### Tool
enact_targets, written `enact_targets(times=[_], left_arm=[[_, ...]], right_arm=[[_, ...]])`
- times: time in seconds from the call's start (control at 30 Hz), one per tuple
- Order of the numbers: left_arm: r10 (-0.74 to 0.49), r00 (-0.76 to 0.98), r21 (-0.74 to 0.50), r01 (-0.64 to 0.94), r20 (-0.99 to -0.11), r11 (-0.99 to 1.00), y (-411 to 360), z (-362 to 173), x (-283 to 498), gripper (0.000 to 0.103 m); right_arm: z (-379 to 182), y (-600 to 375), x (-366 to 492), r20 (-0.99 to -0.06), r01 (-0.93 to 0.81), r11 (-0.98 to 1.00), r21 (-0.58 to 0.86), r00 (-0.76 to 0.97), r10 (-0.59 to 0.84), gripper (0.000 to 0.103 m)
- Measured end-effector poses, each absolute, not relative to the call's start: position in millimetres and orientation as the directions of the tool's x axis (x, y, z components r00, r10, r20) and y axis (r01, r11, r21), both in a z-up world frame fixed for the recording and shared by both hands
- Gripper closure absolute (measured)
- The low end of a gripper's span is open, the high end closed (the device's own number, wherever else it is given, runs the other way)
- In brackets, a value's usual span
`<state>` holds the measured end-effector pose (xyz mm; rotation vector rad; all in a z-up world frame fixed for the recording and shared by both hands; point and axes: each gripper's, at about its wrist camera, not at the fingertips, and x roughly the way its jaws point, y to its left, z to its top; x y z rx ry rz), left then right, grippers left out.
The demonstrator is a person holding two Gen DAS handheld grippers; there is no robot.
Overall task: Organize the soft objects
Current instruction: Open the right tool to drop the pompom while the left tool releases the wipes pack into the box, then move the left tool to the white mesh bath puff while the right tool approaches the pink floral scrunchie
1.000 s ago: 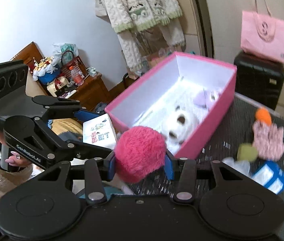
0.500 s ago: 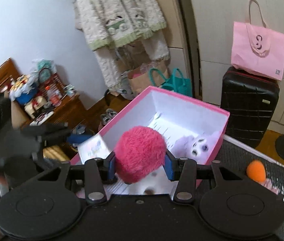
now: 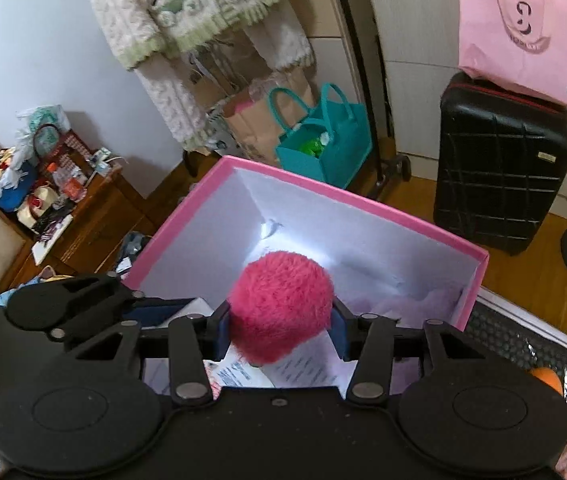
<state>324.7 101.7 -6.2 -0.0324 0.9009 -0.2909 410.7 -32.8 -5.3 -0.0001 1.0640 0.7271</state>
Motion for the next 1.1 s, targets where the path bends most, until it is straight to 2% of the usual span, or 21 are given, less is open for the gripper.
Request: enact_targets(times=[0.1, 0.17, 0.4, 0.87, 1.1], left_arm=[[-0.267, 0.589, -0.156, 0.233, -0.763, 0.96, 102.7, -9.0, 328.9, 0.021], [-0.255, 0.604, -0.142, 0.23, -0.755, 0.963, 102.0, -9.5, 329.6, 0.021], [-0.257, 0.645, -0.115, 0.254, -0.719, 0.96, 105.0, 6.1, 302.6, 0.021], [-0.252, 0.688, -0.047, 0.302, -0.681, 0.952, 108.3, 48.9, 216.9, 0.019], [-0.261, 0.717, 0.01, 0.35, -0.647, 0.937, 97.1, 71.7, 171.5, 0.018]], right_arm=[[-11.7, -31.2, 420.0, -0.798, -0.531, 0.778, 0.335, 0.279, 0.534, 0.047], [-12.4, -32.0, 424.2, -0.793, -0.53, 0.778, 0.337, 0.285, 0.538, 0.042], [6.0, -48.2, 407.8, -0.771, -0.536, 0.772, 0.342, 0.311, 0.557, 0.041], [68.6, -87.8, 304.6, -0.697, -0.646, 0.723, 0.244, 0.402, 0.594, 0.04], [84.8, -110.1, 257.6, -0.666, -0.688, 0.679, 0.255, 0.384, 0.639, 0.04]])
